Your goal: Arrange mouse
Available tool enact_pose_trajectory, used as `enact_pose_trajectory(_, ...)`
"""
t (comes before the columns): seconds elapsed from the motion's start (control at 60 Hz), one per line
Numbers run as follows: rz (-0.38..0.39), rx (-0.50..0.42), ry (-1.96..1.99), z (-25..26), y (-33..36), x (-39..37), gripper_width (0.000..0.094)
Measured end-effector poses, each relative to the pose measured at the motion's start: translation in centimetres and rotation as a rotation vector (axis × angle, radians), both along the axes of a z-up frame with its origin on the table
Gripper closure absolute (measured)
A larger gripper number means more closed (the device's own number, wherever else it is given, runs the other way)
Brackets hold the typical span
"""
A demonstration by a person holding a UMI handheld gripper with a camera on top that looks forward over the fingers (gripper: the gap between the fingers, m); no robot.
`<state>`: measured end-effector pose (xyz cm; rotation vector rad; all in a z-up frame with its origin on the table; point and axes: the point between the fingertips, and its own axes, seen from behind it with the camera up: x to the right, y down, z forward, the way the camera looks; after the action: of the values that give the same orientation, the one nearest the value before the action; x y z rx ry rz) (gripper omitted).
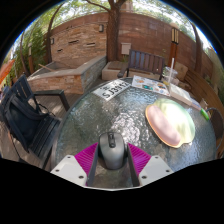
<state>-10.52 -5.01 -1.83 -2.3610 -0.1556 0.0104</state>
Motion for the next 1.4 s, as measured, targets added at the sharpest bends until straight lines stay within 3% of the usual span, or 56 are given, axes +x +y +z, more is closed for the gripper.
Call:
enact_pose_trajectory(0.267, 0.096, 0.007, 0.048, 1.7, 0.6, -1.1, 0.058)
enact_pose_trajectory(0.35, 0.149, 0.073, 0.088, 5.9, 2.0, -1.7, 0.058)
enact_pose_trajectory(0.45, 0.174, 0.212, 0.156, 14.5, 4.9, -0.9, 0.0579)
enact_pose_trajectory(0.55, 0.138, 0.344, 0.187, 22.1, 8.5, 3.3, 0.0579)
enact_pose_trajectory(0.65, 0.048, 0.398, 0.173, 24.1, 12.4, 9.9, 0.0582)
enact_pose_trajectory(0.717, -0.009, 0.375, 0.142, 21.7, 14.2, 14.3, 0.0582)
enact_pose_trajectory(0.933, -0.127, 0.09, 0.024, 5.4, 13.9, 23.0, 0.057)
enact_pose_trajectory(1.05, -0.141, -0.012, 0.046, 0.4, 12.2, 23.7, 0.0441)
enact_pose_trajectory(1.117, -0.146, 0.003, 0.046, 1.3, 11.7, 24.1, 0.0363)
enact_pose_trajectory(1.2, -0.147, 0.052, 0.04, 4.6, 11.4, 24.0, 0.0062)
enact_pose_trajectory(1.25, -0.142, 0.074, 0.04, 6.8, 10.5, 23.6, 0.0102)
enact_pose_trajectory(1.4, -0.128, 0.117, 0.009, 13.5, 6.1, 21.9, 0.0076)
